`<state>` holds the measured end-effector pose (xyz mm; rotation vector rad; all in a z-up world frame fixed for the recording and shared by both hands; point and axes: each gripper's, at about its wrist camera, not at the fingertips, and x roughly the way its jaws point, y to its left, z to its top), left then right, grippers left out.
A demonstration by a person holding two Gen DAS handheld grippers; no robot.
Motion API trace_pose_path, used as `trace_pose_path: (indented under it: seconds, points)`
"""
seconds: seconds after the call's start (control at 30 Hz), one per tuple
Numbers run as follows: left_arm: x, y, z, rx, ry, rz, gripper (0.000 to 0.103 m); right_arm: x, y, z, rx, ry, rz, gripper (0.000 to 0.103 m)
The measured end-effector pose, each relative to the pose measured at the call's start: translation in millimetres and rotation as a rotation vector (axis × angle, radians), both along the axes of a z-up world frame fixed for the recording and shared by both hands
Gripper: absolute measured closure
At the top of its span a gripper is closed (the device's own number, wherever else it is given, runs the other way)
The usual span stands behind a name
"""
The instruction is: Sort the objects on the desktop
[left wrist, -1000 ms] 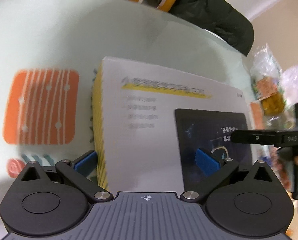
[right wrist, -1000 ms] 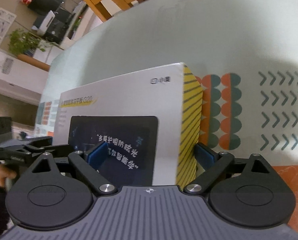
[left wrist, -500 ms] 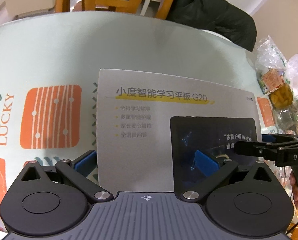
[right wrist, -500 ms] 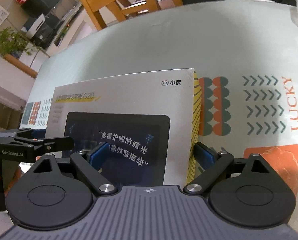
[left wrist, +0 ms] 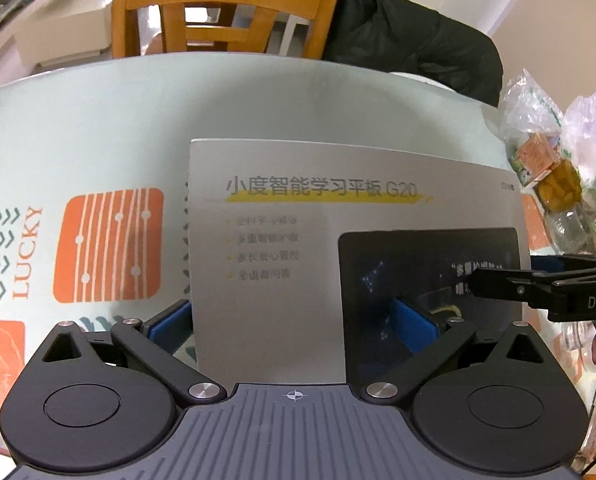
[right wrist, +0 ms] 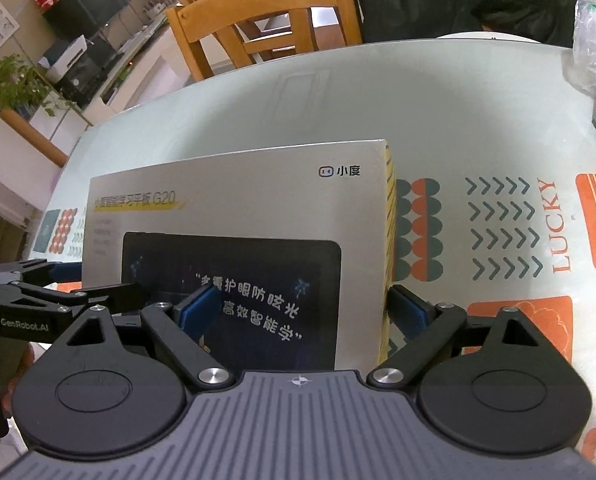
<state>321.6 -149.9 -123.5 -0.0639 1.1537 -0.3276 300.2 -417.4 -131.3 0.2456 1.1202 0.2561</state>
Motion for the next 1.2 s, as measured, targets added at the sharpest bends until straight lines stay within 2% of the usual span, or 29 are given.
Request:
trace_pose_path:
  seconds: [0.23, 0.63, 0.77, 0.87, 0.93, 1.03, 1.07, 1.2]
  points:
    - [-11.2, -5.9, -14.9, 0.040, -0.017, -0.001, 0.000, -10.1, 4.3, -17.2, -0.035, 0.005, 0.005, 0.000]
    - [-15.0, -8.0, -2.9, 0.039, -0.030, -0.007, 0.003, -23.1, 5.8, -2.1, -0.101, -0.034, -0.002, 0.001]
    - [-15.3, -5.5, -4.2, 0.040, -0.021, 0.003, 0.005, -26.9, 3.6, -1.4, -0.102, -0.031, -0.012, 0.010]
    - [-16.9, -5.3, -4.2, 0.041, -0.018, 0.002, 0.007, -30.2, 3.1, -2.9, -0.105, -0.027, -0.015, 0.011]
    - [-18.6, -6.3, -3.8, 0.052, -0.023, -0.004, 0.013, -32.8, 3.8, -3.8, -0.113, -0.028, -0.015, 0.011]
    - [-21.2, -5.1, -3.1, 0.072, -0.035, -0.019, 0.021, -35.9, -2.8, -2.8, -0.108, -0.035, -0.029, 0.022]
    - [-22.0, -3.9, -2.8, 0.074, -0.039, -0.024, 0.022, -36.8, -6.0, -2.5, -0.102, -0.037, -0.034, 0.029]
    - [-22.2, 7.4, 1.3, 0.056, -0.042, -0.005, 0.042, -39.7, -19.7, -0.9, -0.078, -0.043, -0.055, 0.054]
